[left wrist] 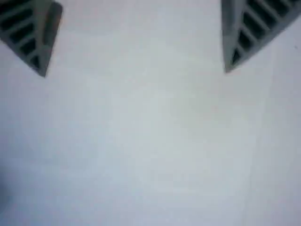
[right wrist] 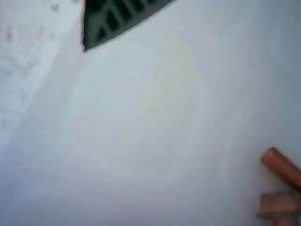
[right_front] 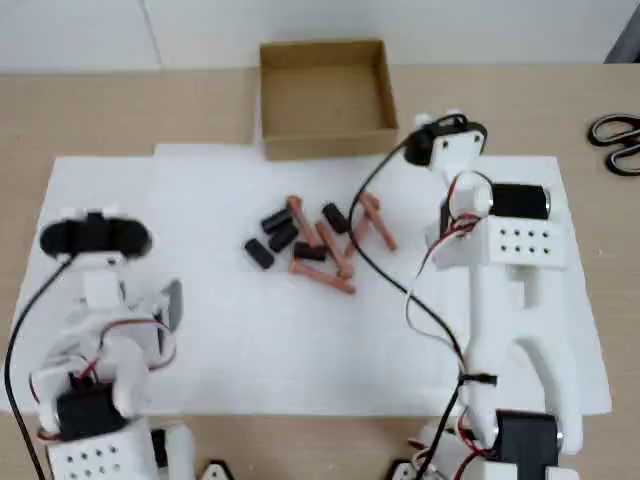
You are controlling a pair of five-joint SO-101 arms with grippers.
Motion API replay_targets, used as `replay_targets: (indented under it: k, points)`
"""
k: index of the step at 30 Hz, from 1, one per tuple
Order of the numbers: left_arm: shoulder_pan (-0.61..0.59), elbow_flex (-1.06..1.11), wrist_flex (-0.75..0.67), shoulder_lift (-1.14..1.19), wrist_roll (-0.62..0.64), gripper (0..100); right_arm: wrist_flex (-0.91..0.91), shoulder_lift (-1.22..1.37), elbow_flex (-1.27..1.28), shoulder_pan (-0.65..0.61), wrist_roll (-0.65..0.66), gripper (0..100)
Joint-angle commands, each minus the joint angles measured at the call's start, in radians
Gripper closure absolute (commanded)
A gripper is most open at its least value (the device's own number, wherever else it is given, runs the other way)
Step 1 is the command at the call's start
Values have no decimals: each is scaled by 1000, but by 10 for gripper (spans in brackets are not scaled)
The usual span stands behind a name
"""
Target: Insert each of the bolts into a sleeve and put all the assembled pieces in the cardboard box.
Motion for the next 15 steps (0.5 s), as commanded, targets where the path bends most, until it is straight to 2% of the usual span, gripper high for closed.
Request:
replay_targets:
  k: [1, 8, 12, 15]
  points:
    - [-5, -183, 9, 245, -8, 769, 10, 5, -25, -10, 8, 861]
    - [-2, -392, 71, 644, 0, 769, 8, 67, 25, -99, 34, 861]
    - [3, -432, 32, 720, 84, 769, 10, 85, 23, -179, 126, 861]
    - [35, -424, -18, 723, 109, 769, 7, 84, 23, -243, 135, 861]
